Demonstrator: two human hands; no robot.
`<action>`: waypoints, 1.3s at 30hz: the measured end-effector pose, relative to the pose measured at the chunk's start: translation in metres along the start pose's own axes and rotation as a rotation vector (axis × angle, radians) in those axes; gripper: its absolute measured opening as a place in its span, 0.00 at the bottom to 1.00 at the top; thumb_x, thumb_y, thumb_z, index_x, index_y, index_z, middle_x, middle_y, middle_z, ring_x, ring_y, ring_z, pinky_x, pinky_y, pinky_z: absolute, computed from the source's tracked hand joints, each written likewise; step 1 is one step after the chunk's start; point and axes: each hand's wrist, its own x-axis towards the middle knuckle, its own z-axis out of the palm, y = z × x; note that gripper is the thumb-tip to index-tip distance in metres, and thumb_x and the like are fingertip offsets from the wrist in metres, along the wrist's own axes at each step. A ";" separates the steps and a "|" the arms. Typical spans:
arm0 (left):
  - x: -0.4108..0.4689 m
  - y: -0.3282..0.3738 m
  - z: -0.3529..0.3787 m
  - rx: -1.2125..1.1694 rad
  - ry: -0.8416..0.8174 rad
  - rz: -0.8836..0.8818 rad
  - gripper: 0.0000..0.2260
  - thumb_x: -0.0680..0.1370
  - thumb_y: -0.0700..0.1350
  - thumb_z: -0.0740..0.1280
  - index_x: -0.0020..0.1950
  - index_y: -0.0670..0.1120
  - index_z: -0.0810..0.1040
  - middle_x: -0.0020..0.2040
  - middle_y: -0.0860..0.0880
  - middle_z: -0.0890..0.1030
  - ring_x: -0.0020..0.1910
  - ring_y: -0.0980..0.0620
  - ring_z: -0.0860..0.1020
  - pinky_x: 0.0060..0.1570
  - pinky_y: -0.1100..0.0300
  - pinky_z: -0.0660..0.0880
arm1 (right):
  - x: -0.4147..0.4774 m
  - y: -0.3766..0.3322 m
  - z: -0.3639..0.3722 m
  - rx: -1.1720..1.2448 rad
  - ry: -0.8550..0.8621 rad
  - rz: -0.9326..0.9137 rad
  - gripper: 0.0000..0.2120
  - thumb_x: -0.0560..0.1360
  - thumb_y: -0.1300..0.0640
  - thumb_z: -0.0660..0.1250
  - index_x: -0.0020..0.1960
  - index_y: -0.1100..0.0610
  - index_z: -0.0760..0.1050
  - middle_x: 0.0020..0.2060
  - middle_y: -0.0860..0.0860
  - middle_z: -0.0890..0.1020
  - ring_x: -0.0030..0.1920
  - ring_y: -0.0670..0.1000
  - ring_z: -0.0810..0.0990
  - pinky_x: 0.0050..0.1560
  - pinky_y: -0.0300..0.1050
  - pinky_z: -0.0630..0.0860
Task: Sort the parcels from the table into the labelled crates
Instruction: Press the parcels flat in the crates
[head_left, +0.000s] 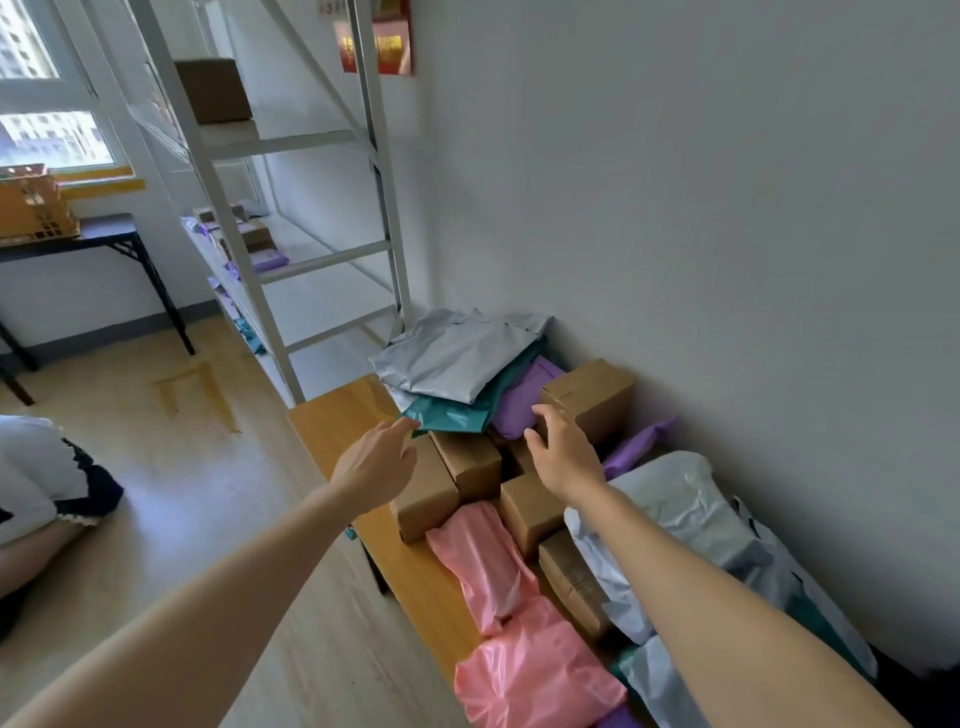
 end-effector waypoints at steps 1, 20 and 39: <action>0.013 -0.004 0.002 0.002 -0.007 0.001 0.18 0.81 0.46 0.58 0.72 0.51 0.68 0.65 0.47 0.75 0.57 0.46 0.76 0.49 0.55 0.74 | 0.015 0.002 0.003 -0.005 0.004 0.006 0.20 0.81 0.55 0.59 0.72 0.59 0.66 0.70 0.55 0.70 0.69 0.54 0.68 0.65 0.46 0.67; 0.263 -0.119 0.031 -0.119 -0.226 0.018 0.18 0.81 0.46 0.59 0.72 0.48 0.68 0.64 0.42 0.76 0.58 0.43 0.76 0.57 0.50 0.74 | 0.185 0.001 0.091 0.098 0.104 0.283 0.20 0.82 0.53 0.59 0.71 0.56 0.65 0.68 0.53 0.72 0.66 0.53 0.72 0.61 0.47 0.71; 0.422 -0.142 0.095 -0.367 -0.667 0.014 0.26 0.79 0.41 0.61 0.75 0.43 0.57 0.63 0.38 0.73 0.56 0.40 0.74 0.49 0.52 0.73 | 0.249 -0.019 0.128 0.197 0.318 0.754 0.23 0.78 0.58 0.65 0.71 0.54 0.64 0.65 0.52 0.74 0.59 0.50 0.74 0.59 0.45 0.71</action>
